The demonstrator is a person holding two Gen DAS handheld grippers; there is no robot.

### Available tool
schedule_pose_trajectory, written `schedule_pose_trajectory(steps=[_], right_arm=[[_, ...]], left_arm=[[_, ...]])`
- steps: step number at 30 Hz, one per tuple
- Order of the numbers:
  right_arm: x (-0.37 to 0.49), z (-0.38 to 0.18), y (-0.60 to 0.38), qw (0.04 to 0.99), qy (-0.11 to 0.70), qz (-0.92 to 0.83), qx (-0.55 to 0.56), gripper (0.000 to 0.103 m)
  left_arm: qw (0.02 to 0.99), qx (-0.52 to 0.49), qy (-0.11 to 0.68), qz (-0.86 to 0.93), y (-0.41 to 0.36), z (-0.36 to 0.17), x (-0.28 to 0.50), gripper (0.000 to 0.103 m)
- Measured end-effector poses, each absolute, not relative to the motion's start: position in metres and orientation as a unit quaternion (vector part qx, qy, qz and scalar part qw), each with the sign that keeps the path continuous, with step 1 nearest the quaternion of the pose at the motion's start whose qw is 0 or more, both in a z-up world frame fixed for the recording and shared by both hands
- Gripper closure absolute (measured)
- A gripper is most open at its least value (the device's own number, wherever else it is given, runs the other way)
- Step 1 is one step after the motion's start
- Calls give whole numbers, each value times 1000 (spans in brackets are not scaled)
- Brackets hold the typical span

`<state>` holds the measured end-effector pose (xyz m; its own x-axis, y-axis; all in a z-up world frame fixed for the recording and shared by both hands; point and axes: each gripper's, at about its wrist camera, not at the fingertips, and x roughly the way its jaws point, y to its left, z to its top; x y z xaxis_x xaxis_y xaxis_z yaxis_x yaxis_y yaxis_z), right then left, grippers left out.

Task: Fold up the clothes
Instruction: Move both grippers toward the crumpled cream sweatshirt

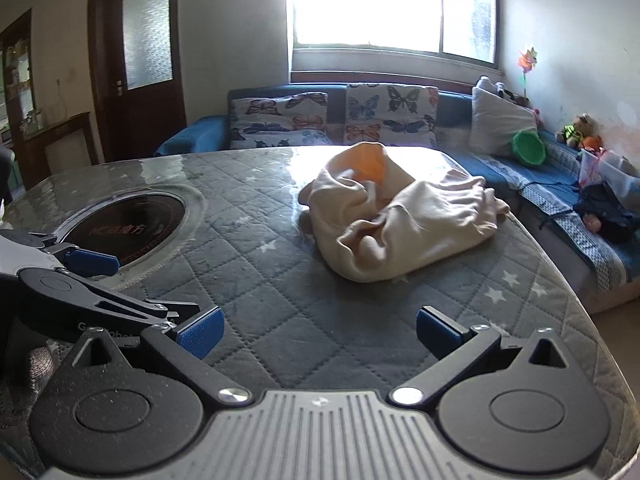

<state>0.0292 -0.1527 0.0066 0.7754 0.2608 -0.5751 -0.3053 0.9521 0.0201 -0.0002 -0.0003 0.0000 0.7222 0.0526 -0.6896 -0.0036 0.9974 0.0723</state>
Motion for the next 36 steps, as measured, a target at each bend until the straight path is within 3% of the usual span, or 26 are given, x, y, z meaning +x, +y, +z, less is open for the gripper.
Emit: schedule_pose_trajectory(steps=[36], right_arm=[[48,-5,-212,932,304,187,-63,0]], left_arm=[[916,65,396,4,-34,27,55,0]])
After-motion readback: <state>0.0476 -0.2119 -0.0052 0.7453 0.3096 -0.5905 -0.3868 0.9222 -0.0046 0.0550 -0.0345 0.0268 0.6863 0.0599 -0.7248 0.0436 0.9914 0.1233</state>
